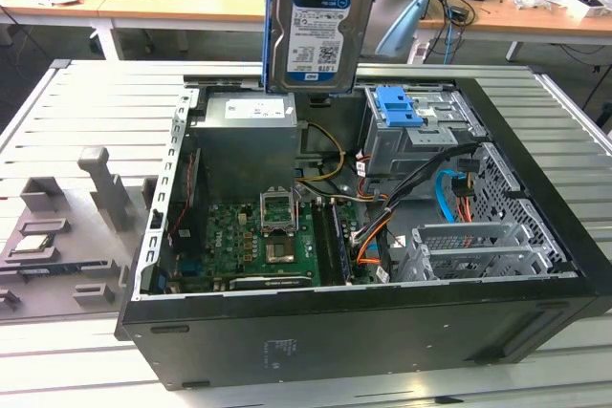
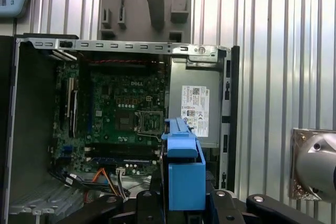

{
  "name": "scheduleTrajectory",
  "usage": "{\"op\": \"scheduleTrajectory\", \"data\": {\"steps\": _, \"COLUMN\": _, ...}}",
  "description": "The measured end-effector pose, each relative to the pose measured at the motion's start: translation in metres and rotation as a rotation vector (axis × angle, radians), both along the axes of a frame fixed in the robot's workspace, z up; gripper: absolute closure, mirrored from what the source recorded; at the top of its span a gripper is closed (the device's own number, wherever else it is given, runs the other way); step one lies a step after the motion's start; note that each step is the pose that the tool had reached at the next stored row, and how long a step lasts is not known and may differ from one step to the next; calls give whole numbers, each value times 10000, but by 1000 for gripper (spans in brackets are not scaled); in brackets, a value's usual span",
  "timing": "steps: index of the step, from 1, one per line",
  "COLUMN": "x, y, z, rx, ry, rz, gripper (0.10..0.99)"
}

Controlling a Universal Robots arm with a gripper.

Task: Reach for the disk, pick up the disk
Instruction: 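Pick up the disk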

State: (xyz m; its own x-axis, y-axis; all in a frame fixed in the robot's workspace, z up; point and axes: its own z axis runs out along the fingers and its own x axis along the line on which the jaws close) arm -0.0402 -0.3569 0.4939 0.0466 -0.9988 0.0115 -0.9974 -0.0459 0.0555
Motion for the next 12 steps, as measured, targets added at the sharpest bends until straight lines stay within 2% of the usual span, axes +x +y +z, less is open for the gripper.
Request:
{"op": "scheduleTrajectory", "data": {"steps": 7, "x": 243, "y": 0, "z": 0, "rx": 0, "ry": 23, "rz": -1, "gripper": 718}}
{"op": "scheduleTrajectory", "data": {"steps": 10, "x": 402, "y": 0, "z": -1, "rx": 2, "ry": 37, "rz": -2, "gripper": 718}}
{"op": "scheduleTrajectory", "data": {"steps": 12, "x": 463, "y": 1, "z": -1, "rx": 1, "ry": 44, "rz": -1, "gripper": 718}}
